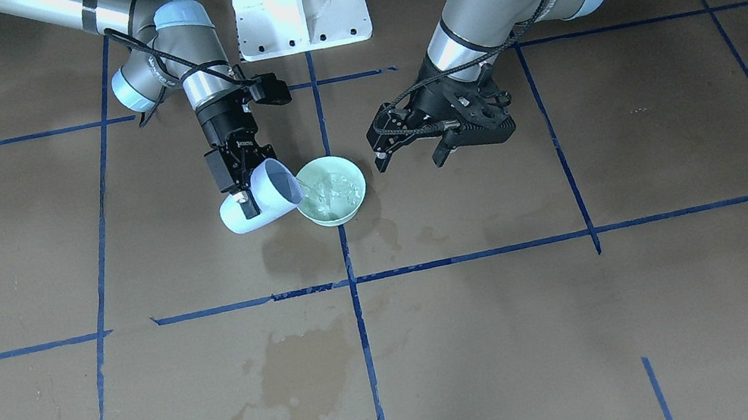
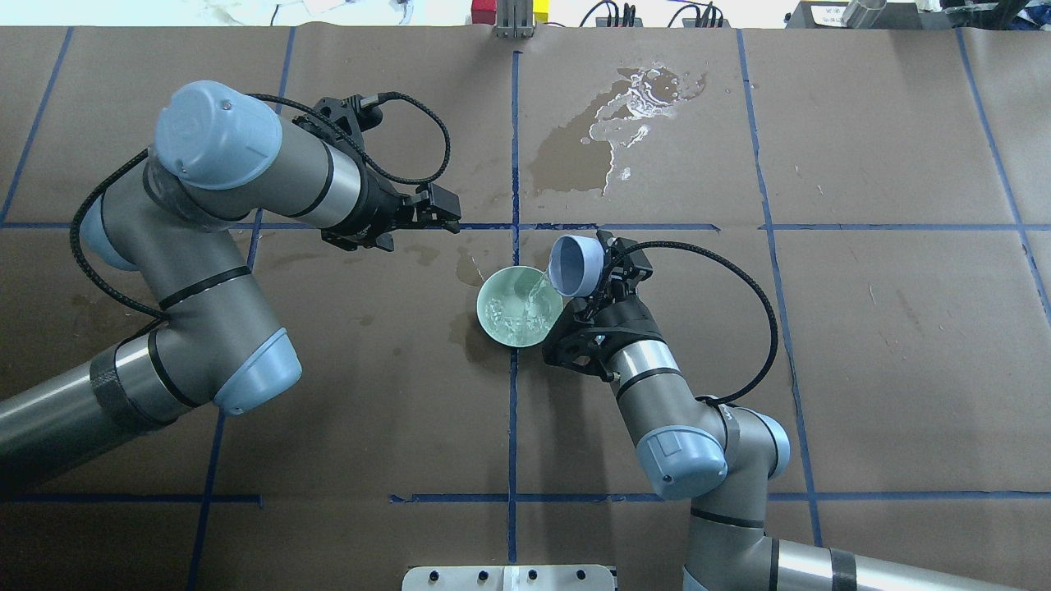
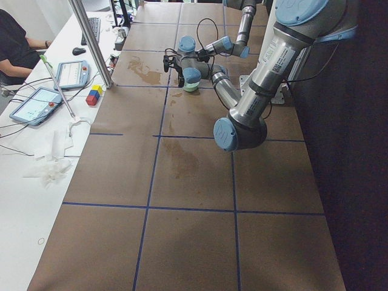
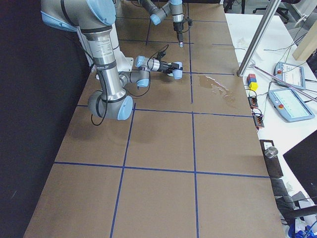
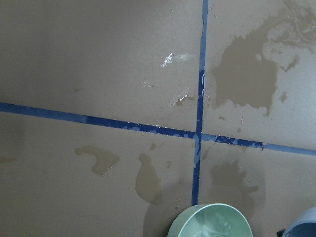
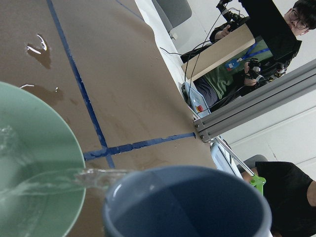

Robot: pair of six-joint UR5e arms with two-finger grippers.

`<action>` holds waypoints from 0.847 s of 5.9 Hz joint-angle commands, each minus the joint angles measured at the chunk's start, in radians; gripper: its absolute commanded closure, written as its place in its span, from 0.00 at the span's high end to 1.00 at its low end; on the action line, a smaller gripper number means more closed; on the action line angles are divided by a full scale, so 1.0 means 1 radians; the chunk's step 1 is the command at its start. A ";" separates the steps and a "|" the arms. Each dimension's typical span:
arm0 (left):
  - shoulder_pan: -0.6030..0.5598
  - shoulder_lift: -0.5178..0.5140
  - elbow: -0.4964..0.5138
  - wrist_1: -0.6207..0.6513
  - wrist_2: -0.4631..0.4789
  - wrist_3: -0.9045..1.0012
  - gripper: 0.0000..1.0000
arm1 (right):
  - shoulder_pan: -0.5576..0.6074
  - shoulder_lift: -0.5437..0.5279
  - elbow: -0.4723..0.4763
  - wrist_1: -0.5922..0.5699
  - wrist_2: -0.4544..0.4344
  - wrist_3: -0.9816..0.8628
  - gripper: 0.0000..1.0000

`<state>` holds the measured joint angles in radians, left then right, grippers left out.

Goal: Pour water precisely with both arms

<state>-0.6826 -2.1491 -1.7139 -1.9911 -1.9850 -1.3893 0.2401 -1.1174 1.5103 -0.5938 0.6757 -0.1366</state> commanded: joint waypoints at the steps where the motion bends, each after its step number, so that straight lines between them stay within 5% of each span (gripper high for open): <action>1: 0.000 0.000 -0.001 0.000 0.000 0.000 1.00 | -0.008 0.001 0.022 0.012 -0.010 0.065 0.08; 3: 0.000 0.000 0.000 0.000 0.000 0.000 1.00 | -0.024 -0.021 0.027 0.102 -0.050 0.349 0.08; 5: 0.000 0.000 0.002 0.000 0.000 0.000 1.00 | -0.021 -0.145 0.025 0.405 -0.051 0.410 0.06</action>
<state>-0.6826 -2.1491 -1.7129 -1.9911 -1.9850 -1.3898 0.2176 -1.2057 1.5358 -0.3310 0.6269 0.2459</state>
